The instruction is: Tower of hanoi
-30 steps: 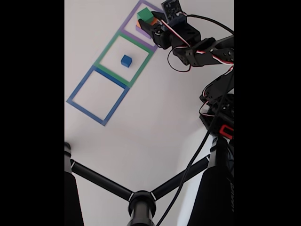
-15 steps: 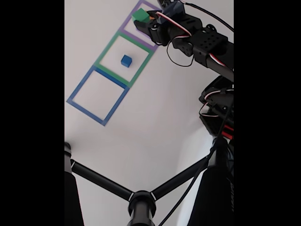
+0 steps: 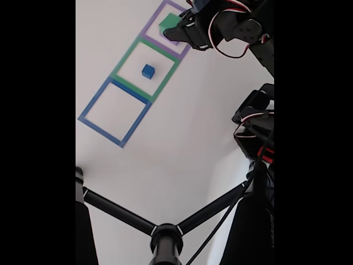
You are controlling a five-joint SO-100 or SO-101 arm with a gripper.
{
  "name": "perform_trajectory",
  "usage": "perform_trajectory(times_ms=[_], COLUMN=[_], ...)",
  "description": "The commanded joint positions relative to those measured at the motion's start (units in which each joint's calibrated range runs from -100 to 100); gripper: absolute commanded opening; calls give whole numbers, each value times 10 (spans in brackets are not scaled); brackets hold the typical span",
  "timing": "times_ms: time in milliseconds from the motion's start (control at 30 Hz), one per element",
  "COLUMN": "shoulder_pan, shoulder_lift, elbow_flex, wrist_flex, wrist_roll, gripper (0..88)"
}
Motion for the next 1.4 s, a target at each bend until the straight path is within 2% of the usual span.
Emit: perform_trajectory(times_ms=[0,167,667,800,900,1133,1367], shoulder_pan=[-40,-82,-185,-209,-224,-244,-249], shoulder_lift=[-15,-15,5,8,0,10,110], elbow_flex=[-106,-147,-147,-109,-8,291,425], wrist_flex=[90,135,129,99,4,-362,-630], wrist_roll=[6,6,6,6,6,6,6], gripper=[61,58,53,53,52,51,49])
